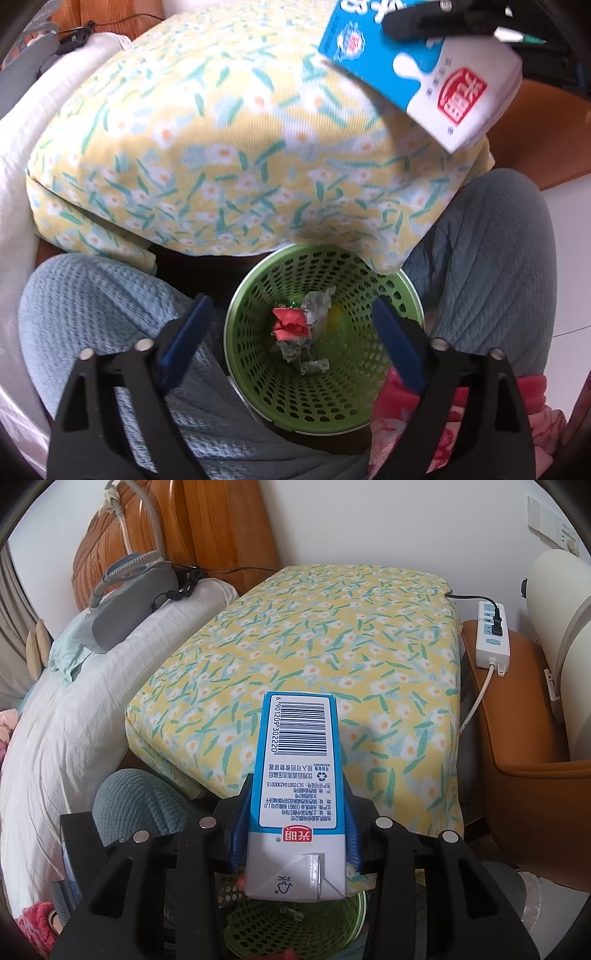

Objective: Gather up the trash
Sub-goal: 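Drop the milk carton into the basket with the right tool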

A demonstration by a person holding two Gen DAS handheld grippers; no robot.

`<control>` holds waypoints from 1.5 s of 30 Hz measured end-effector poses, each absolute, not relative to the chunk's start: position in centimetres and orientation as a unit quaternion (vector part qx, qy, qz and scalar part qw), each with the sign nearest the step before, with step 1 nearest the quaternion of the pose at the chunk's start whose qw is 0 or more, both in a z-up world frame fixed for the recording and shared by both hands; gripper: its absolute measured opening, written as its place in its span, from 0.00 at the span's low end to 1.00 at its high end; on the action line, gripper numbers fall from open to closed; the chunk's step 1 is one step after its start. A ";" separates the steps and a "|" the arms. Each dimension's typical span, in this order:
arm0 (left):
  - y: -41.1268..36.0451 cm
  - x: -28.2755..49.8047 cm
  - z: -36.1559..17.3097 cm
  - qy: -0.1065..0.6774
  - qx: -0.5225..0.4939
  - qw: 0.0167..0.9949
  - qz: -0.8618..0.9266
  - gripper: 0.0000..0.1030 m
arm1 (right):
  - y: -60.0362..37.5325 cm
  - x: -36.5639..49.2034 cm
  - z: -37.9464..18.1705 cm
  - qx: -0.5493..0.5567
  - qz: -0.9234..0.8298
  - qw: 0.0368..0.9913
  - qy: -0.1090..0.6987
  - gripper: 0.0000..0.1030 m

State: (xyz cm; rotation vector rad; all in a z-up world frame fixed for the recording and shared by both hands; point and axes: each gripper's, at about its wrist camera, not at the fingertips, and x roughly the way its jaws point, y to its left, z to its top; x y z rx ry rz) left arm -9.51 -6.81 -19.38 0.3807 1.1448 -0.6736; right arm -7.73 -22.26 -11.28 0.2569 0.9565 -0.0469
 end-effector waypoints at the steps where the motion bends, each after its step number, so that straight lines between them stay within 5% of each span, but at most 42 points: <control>1: -6.7 -9.4 -19.1 0.525 0.174 0.775 -0.306 0.87 | -22.2 -7.7 -11.3 0.123 -0.023 0.880 0.459 0.41; 18: -2.7 -6.9 -13.0 0.458 0.153 0.842 -0.243 0.92 | -19.4 -13.9 -10.6 0.070 0.074 0.878 0.468 0.41; 30: -1.1 -5.6 -13.1 0.467 0.142 0.845 -0.216 0.92 | -14.7 -12.6 -24.0 0.004 0.122 0.800 0.587 0.42; 34: -1.0 -5.5 -13.3 0.470 0.139 0.845 -0.213 0.92 | -14.9 -12.3 -24.8 -0.011 0.093 0.800 0.593 0.69; 45: -1.0 -5.4 -13.2 0.469 0.133 0.848 -0.207 0.92 | -16.1 -13.6 -20.3 0.000 0.083 0.826 0.557 0.85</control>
